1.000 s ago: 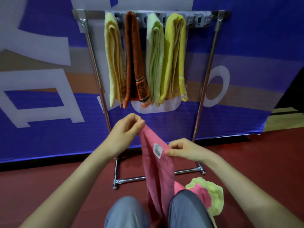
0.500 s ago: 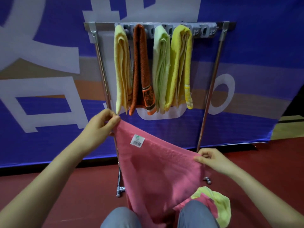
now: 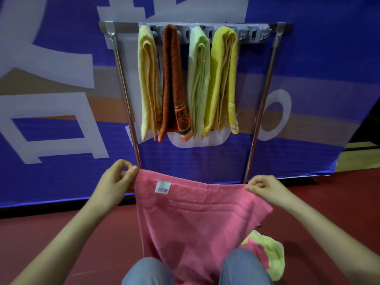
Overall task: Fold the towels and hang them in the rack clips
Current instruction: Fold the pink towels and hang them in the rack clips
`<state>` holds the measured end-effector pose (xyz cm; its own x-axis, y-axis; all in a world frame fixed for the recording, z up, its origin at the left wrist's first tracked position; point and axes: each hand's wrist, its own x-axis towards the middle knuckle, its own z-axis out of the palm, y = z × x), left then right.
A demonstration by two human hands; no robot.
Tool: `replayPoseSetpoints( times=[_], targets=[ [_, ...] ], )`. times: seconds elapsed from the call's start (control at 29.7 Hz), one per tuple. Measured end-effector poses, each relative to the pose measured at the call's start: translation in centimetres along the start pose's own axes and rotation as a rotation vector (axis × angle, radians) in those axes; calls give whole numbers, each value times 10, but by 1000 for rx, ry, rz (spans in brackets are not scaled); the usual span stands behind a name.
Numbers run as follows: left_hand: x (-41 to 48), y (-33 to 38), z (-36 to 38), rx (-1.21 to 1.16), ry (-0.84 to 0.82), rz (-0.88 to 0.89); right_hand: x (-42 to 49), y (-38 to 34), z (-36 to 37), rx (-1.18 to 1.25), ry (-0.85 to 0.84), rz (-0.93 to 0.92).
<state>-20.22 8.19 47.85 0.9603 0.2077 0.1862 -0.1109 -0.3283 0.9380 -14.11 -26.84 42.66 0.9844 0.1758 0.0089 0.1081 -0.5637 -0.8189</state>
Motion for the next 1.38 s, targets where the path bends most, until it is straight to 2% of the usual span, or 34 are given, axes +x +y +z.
replayPoseSetpoints(
  times=[0.07, 0.27, 0.44, 0.57, 0.74, 0.98, 1.38],
  targets=[
    [-9, -4, 14, -50, 10, -27, 2, -11, 3, 46, 18, 37],
    [-37, -15, 80, -204, 0, -85, -4, -52, 37, 219, -69, 138],
    [-59, -15, 121, -227, -18, -81, -16, -74, 73, 511, -121, 218],
    [-71, -16, 126, -209, 11, -60, -21, -79, 91, 616, -123, 274],
    [-83, -19, 123, -264, -2, -85, -25, -80, 105, 666, -61, 317],
    [-89, -26, 116, -167, -30, -38, -30, -84, 112, 713, -37, 342],
    [-94, -34, 110, -139, -125, 11, -43, -77, 111, 743, -7, 319]
  ],
)
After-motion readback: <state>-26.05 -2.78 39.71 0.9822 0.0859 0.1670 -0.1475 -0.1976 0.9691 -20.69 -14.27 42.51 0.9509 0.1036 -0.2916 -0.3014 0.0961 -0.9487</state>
